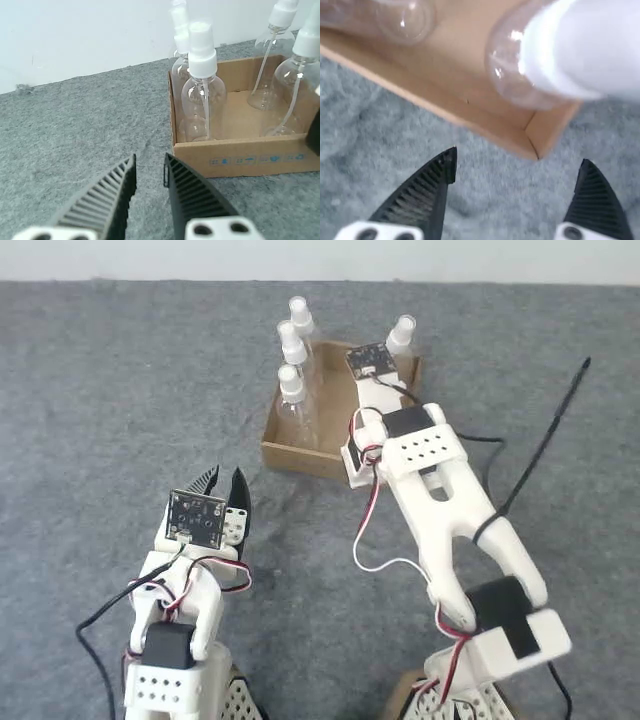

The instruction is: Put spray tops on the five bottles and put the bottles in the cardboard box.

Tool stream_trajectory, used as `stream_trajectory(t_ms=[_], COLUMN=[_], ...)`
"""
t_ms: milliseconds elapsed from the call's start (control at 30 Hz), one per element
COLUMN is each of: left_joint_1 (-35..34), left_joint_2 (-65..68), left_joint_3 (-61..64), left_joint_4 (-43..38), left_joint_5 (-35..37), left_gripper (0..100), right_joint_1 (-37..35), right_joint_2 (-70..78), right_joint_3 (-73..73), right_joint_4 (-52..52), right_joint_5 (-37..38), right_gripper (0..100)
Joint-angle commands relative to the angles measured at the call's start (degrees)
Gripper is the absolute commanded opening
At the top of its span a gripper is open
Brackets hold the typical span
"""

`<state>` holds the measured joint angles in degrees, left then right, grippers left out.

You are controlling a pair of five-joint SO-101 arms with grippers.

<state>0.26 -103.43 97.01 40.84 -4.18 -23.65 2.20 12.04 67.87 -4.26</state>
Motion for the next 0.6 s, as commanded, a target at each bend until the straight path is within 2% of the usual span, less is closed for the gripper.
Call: stream_trajectory(t_ms=[0,233,567], left_joint_1=[-0.35,-0.35,-0.35], left_joint_2=[-0.79,-0.79,-0.79], left_joint_3=[-0.48,-0.48,-0.48], left_joint_4=[-1.85,-1.85,-1.85], left_joint_5=[-0.44,-0.44,-0.44], left_gripper=[9,9,9], right_joint_1=[-0.13,-0.13,-0.57], right_joint_2=[-8.66,-16.22,-32.04], right_joint_3=[-2.99,-2.81,13.45], right_joint_4=[5.93,15.96,16.57], right_joint_5=[-0.62,-0.62,-0.53], right_gripper=[30.8,30.8,30.7])
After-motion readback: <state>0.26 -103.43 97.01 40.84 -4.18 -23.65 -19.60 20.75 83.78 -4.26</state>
